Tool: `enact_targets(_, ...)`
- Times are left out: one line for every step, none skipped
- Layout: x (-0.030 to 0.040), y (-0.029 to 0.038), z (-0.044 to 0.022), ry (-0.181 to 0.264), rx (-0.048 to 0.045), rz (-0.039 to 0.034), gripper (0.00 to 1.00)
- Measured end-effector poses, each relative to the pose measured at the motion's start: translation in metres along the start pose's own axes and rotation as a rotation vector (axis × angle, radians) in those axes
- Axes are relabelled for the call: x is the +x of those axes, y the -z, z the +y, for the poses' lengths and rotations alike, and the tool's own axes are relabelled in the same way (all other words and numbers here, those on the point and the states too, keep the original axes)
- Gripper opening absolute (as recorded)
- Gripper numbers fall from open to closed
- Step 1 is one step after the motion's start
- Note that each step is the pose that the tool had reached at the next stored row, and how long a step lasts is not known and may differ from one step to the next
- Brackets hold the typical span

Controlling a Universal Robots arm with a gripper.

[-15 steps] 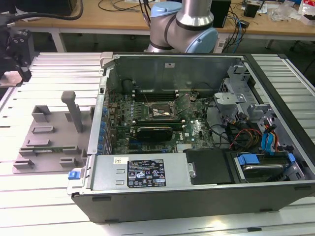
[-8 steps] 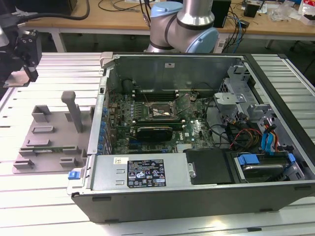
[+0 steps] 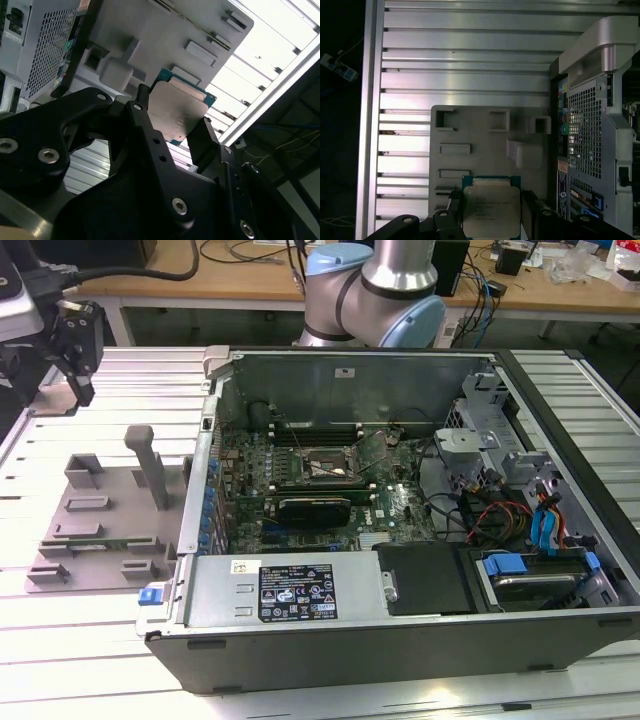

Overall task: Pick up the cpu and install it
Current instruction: 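Pick up the cpu and move it towards the insertion slot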

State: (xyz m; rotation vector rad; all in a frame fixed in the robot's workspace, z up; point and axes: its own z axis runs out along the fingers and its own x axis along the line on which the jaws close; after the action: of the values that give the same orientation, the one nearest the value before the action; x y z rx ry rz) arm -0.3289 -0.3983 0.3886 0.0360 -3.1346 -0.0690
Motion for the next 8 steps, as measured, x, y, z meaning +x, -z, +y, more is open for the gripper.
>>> enact_targets(-0.0028,0.0,0.0,0.0,0.0,0.0,0.55)
enact_targets(-0.0041,0.0,-0.0001,0.0,0.0,0.0,0.55)
enact_targets(-0.0057,0.0001,-0.0001,0.0,0.0,0.0,0.55)
enact_targets(-0.0085,0.0,-0.0002,0.0,0.0,0.0,0.55)
enact_targets(-0.0099,0.0,-0.0002,0.0,0.0,0.0,0.55)
enact_targets(-0.0113,0.0001,-0.0003,0.0,0.0,0.0,0.55)
enact_targets(-0.014,0.0001,-0.0003,0.0,0.0,0.0001,0.55)
enact_targets(-0.0169,0.0001,-0.0004,0.0,0.0,0.0,0.55)
